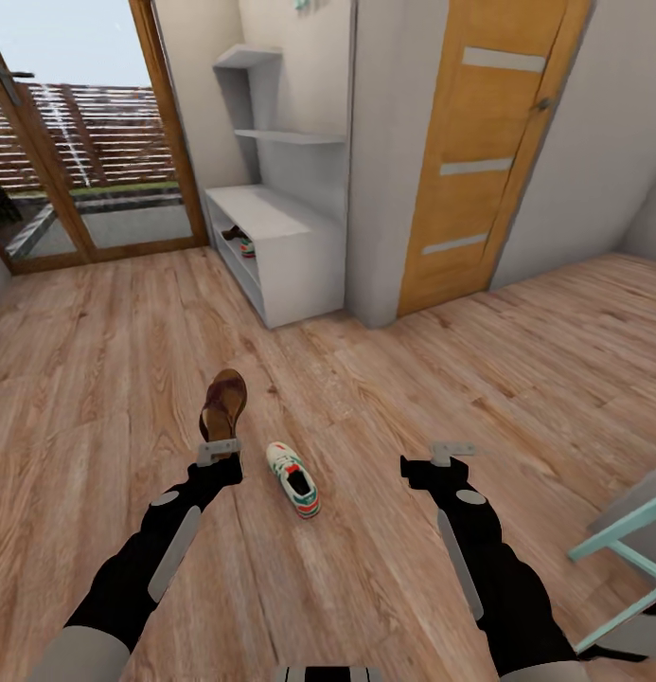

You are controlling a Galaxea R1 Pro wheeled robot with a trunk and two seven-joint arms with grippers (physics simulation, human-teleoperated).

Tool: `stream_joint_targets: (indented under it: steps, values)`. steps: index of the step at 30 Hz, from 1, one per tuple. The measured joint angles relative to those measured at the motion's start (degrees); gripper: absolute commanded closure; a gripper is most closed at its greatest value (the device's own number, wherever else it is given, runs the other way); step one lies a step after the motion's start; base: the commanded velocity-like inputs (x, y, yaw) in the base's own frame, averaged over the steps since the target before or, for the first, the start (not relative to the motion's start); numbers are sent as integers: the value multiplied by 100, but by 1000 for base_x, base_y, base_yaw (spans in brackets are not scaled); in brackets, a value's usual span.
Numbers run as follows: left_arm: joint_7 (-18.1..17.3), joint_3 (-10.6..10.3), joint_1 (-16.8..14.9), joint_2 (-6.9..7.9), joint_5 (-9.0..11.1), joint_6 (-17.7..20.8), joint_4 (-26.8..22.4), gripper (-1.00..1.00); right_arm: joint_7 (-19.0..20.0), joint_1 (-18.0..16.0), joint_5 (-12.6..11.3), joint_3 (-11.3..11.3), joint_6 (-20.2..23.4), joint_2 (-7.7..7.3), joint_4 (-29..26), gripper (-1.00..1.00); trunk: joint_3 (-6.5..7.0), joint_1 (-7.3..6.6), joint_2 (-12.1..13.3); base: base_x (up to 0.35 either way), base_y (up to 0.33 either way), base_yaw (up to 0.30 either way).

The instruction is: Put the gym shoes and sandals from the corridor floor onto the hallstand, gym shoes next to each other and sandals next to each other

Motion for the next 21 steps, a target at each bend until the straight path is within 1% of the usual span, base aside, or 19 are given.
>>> stream_joint_targets:
  steps: [21]
  values:
    - [0,0,-3,4,0,-3,0,100,0,0,0,-2,1,0,0,-100,0,0,0,0,0,292]
